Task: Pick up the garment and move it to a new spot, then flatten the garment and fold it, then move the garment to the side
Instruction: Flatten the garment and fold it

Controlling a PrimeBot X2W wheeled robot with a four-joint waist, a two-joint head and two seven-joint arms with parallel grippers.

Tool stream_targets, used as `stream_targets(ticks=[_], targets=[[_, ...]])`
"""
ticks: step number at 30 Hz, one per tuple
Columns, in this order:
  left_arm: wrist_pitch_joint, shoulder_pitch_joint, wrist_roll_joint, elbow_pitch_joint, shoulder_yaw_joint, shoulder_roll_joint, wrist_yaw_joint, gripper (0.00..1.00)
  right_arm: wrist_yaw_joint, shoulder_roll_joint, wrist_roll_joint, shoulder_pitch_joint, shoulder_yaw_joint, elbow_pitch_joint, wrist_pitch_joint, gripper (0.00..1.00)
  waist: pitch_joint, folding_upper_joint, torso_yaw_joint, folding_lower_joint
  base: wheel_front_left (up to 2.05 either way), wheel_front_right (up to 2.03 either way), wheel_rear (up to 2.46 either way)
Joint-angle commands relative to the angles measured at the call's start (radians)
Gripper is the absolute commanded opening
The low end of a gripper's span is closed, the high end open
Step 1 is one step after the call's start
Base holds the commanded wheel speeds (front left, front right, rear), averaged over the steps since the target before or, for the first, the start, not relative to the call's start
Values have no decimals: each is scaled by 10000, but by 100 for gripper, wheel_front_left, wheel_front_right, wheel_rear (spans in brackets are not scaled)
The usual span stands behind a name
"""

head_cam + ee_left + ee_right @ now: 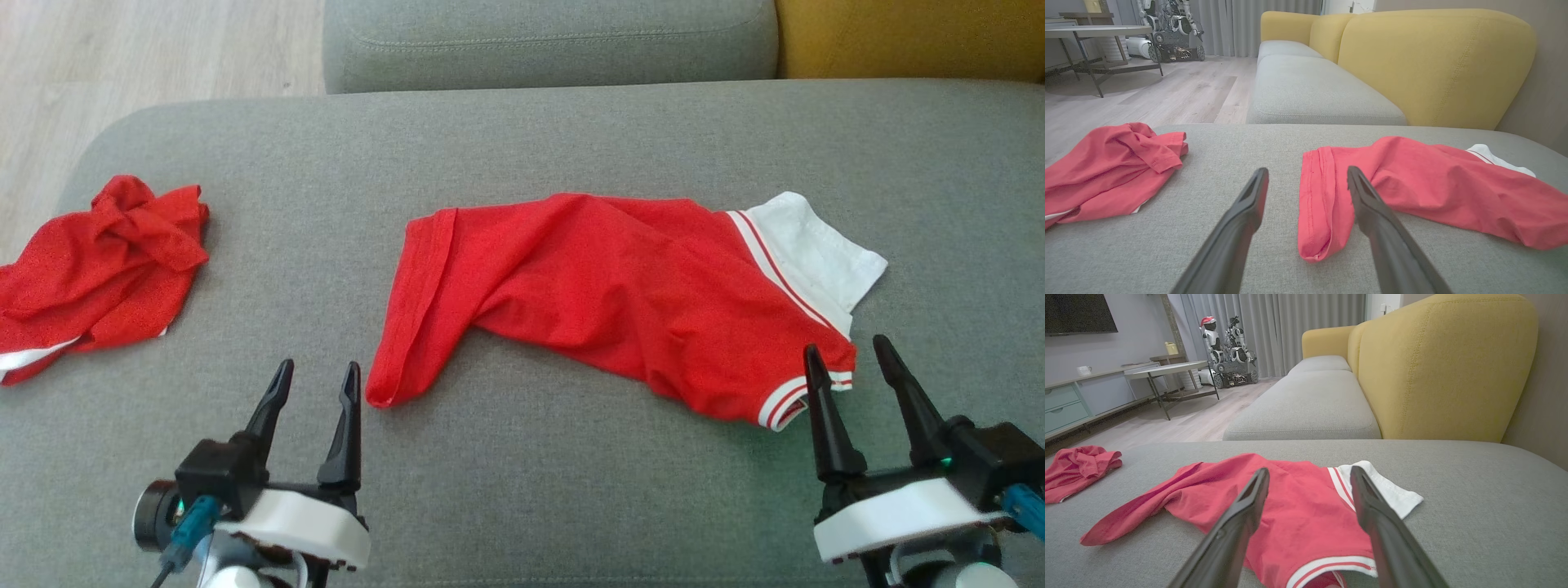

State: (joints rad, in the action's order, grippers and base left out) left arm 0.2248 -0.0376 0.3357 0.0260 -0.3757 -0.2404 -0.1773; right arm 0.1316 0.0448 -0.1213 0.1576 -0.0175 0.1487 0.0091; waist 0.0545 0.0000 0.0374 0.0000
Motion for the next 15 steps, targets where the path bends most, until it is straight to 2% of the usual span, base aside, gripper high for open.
stream_targets(ticks=[1,15], targets=[[8,350,-82,-388,339,-167,-57,100,-9,58,9,-212,-192,390,3,100,14,0,6,0,0,0,0],[39,560,-47,-365,268,-131,-104,100,-9,56,-130,-364,-335,78,269,100,221,0,121,0,0,0,0]])
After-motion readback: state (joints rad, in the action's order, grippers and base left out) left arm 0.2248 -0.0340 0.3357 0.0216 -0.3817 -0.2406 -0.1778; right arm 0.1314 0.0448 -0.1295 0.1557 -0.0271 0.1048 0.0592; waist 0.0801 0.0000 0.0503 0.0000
